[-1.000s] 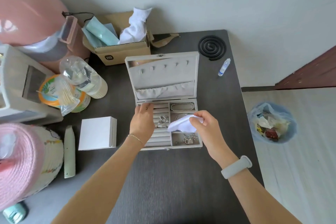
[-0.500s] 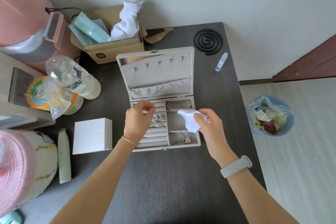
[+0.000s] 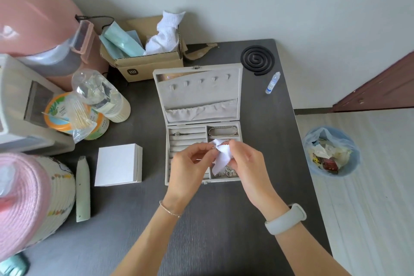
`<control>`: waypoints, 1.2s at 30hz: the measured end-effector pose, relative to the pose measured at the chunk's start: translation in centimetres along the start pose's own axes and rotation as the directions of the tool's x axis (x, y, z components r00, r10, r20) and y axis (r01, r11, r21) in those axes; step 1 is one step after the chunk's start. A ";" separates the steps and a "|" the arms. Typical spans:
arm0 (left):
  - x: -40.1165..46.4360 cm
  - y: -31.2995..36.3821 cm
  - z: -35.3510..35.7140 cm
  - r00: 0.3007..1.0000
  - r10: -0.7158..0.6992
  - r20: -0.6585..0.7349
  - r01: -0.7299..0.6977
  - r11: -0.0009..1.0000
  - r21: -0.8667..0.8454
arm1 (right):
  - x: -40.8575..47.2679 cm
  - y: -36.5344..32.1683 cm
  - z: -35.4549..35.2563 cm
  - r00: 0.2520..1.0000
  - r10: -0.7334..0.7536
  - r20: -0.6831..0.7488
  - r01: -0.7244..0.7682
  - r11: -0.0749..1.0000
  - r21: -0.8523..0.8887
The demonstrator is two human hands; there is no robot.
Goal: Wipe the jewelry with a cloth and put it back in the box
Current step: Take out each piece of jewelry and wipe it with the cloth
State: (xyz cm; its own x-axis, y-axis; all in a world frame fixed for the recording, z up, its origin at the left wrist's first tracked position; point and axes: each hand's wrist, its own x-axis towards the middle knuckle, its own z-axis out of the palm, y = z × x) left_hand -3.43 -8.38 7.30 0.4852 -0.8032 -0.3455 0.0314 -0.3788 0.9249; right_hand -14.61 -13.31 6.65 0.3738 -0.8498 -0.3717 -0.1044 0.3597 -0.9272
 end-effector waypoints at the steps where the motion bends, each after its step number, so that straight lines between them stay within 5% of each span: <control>1: -0.1 0.1 0.0 1.000 0.012 -0.020 -0.012 1.000 0.010 | -0.1 -0.1 0.0 1.000 0.010 -0.003 -0.010 1.000 0.018; 7: -0.6 0.5 0.3 0.997 0.066 -0.047 -0.065 0.997 0.035 | -0.5 -1.0 -0.2 0.997 0.080 -0.011 -0.076 0.976 0.202; 14: -1.9 0.9 0.7 0.989 -0.106 0.104 0.136 0.927 -0.351 | -1.3 -1.3 0.2 0.997 0.074 -0.022 -0.067 0.971 0.228; 20: -2.5 1.2 0.4 0.993 -0.074 0.090 0.096 0.957 -0.274 | -1.7 -0.7 0.2 0.993 0.117 -0.003 -0.111 0.950 0.292; 24: -2.6 1.1 0.4 0.999 -0.040 0.019 0.042 0.984 -0.171 | -1.8 -0.5 0.1 0.997 0.069 0.020 -0.072 0.986 0.149; 27: -2.7 0.9 0.2 0.999 -0.035 0.021 0.037 0.991 -0.129 | -1.8 -0.7 -0.1 0.996 -0.086 0.035 0.089 0.987 -0.130; 32: -2.4 1.5 -0.9 0.999 -0.036 -0.036 0.033 0.995 -0.096 | -1.7 -0.7 -1.4 0.945 -0.297 0.135 0.315 0.720 -0.618; 36: -2.9 1.7 -0.7 0.977 0.213 -0.030 -0.202 0.957 0.206 | -1.7 -0.9 -1.3 0.950 -0.281 0.138 0.308 0.757 -0.576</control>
State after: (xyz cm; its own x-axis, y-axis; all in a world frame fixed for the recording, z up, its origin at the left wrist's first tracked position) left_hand -4.18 -6.42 9.96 0.5071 -0.8511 -0.1360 -0.2482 -0.2954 0.9226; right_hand -16.37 -12.72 8.05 0.5112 -0.8552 -0.0859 -0.4951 -0.2113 -0.8427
